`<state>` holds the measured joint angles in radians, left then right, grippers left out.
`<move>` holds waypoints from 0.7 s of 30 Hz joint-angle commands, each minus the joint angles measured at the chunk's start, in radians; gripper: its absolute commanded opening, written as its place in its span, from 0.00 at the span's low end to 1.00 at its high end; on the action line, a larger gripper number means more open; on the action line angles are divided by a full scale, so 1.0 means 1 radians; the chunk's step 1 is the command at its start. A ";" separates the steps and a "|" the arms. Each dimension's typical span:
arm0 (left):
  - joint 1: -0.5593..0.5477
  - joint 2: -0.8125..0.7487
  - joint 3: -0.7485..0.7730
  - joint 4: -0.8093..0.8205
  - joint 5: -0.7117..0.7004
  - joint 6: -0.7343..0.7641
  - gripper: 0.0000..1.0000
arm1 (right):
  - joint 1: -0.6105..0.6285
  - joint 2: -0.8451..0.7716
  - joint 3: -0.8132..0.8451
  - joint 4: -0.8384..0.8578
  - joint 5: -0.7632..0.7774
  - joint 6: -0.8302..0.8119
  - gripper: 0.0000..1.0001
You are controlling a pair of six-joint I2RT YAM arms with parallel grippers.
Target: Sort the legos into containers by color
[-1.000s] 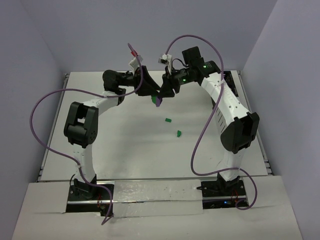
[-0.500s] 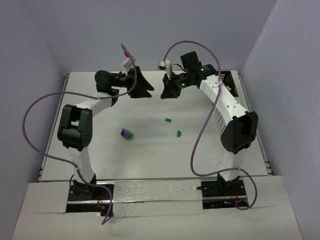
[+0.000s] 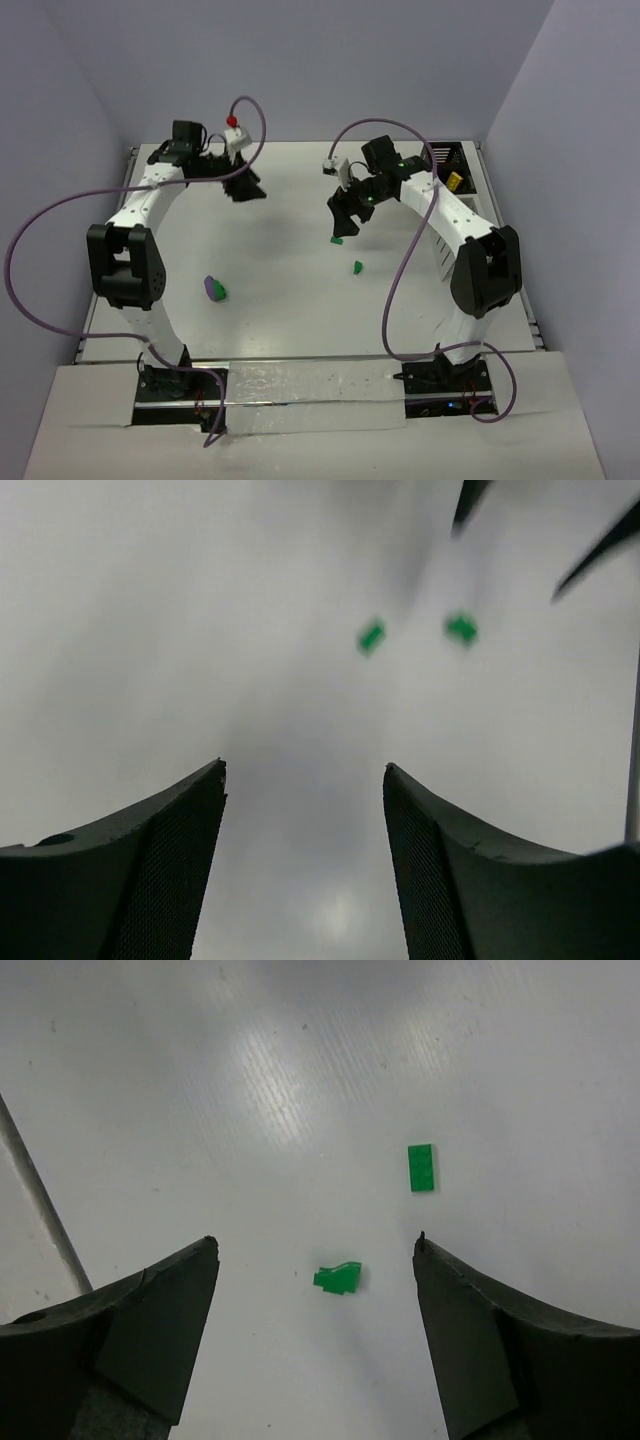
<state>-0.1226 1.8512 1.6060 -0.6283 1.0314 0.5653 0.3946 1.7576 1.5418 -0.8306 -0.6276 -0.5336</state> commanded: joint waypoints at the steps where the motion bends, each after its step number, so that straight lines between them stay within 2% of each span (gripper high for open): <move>1: 0.087 -0.142 -0.176 -0.544 -0.200 0.584 0.75 | -0.011 -0.099 -0.048 0.043 0.054 -0.020 0.87; 5: 0.169 -0.212 -0.307 -0.720 -0.299 0.920 0.81 | -0.029 -0.104 -0.068 0.042 0.073 -0.017 0.87; 6: 0.182 -0.232 -0.338 -0.741 -0.313 0.957 0.82 | -0.032 -0.103 -0.070 0.043 0.075 -0.016 0.87; 10: 0.224 -0.291 -0.413 -0.745 -0.361 1.194 0.87 | -0.049 -0.096 -0.068 0.039 0.078 -0.002 0.87; 13: 0.224 -0.281 -0.435 -0.745 -0.365 1.308 0.89 | -0.048 -0.091 -0.065 0.030 0.087 -0.009 0.87; 17: 0.223 -0.268 -0.485 -0.697 -0.390 1.567 0.98 | -0.053 -0.068 -0.038 0.002 0.108 -0.020 0.87; 21: 0.216 -0.250 -0.516 -0.644 -0.416 1.806 0.99 | -0.056 -0.064 -0.028 -0.004 0.119 -0.017 0.88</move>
<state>0.0996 1.5863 1.1058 -1.2968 0.6343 1.8784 0.3458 1.6928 1.4734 -0.8230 -0.5270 -0.5411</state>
